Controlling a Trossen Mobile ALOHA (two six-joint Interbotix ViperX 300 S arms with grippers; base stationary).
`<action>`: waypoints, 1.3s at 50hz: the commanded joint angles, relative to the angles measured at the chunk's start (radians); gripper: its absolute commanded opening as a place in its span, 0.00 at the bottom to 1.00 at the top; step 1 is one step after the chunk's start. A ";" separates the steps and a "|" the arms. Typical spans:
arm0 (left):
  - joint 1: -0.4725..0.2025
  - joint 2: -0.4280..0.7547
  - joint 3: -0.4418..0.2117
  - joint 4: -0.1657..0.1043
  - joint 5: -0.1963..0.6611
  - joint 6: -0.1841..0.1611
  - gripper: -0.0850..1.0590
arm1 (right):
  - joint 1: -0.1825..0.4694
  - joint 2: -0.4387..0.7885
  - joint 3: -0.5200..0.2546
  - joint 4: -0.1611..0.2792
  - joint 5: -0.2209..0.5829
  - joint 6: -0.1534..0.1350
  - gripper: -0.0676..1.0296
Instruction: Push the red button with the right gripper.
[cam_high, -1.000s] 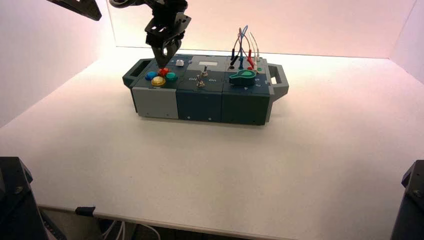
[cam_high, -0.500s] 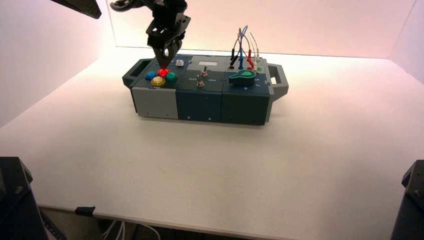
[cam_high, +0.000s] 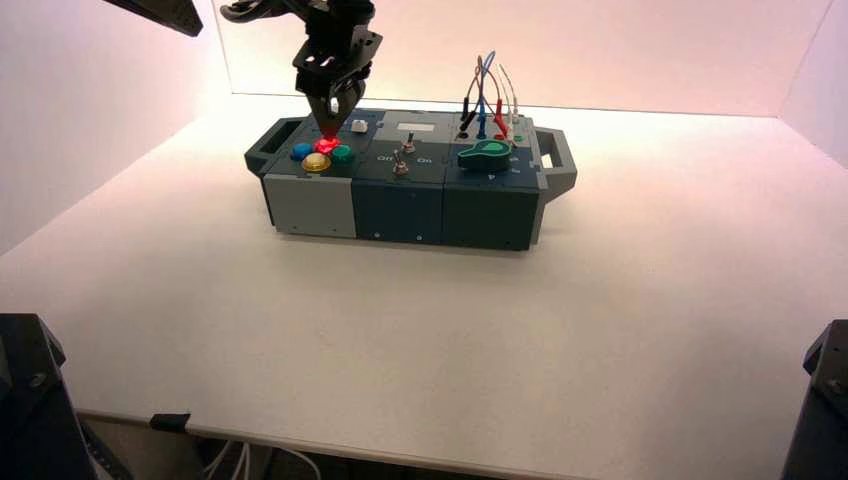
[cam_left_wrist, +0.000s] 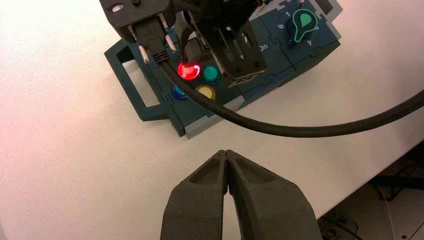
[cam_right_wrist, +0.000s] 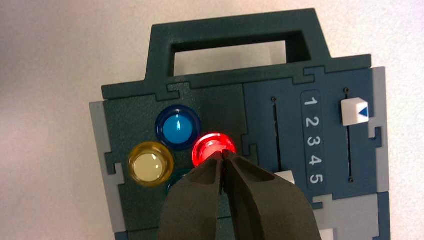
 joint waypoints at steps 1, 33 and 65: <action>0.005 -0.006 -0.026 -0.008 -0.006 0.002 0.05 | 0.002 -0.058 -0.038 0.002 0.040 0.006 0.04; 0.011 0.002 -0.026 -0.009 -0.012 0.006 0.05 | -0.031 -0.123 -0.064 -0.101 0.209 0.026 0.04; 0.009 0.000 -0.025 -0.009 -0.014 0.006 0.05 | -0.051 -0.144 -0.064 -0.100 0.193 0.035 0.04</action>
